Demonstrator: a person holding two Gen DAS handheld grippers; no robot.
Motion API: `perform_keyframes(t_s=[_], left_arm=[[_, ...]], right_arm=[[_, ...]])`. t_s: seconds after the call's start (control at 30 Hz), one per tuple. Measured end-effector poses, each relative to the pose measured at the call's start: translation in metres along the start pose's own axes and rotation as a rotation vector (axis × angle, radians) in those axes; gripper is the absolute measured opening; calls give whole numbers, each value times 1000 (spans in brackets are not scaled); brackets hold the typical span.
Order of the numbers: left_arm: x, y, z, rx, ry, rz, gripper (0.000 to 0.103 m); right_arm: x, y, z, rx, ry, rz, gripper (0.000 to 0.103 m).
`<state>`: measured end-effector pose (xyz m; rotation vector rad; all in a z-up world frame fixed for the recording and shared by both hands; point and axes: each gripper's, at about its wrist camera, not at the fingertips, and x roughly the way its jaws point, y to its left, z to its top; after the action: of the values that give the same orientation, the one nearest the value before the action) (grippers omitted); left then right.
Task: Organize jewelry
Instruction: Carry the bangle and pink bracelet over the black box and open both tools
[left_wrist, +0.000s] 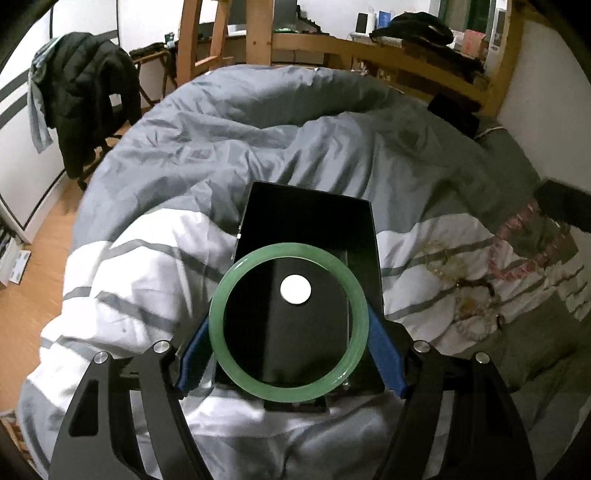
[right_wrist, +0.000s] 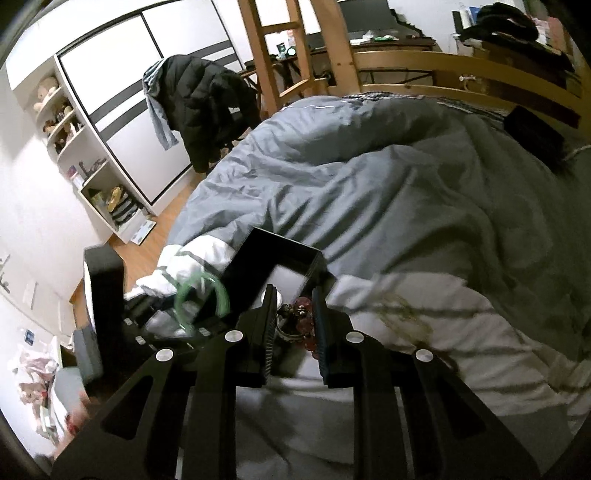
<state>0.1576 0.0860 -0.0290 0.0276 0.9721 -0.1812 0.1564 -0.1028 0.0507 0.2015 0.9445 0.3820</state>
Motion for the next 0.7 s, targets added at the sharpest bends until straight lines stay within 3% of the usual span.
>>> perform_keyframes(t_s=[0.23,0.43,0.5,0.63,0.7], left_arm=[[30,8,-4,-34,92,-20,74],[29,14,-6,-65,85,-43,74],[29,15,-8,-77,90,-51,80],[27,18,-9,-93,83,-66,80],[24,19,-9,-102,73,-73,80]], right_arm=[[54,29,20,14,60,6,20],[91,32,17,86,143,34,20],[96,34,15,102,162,64,20],[101,42,16,104,188,86,21],[101,42,18,110,188,86,27]])
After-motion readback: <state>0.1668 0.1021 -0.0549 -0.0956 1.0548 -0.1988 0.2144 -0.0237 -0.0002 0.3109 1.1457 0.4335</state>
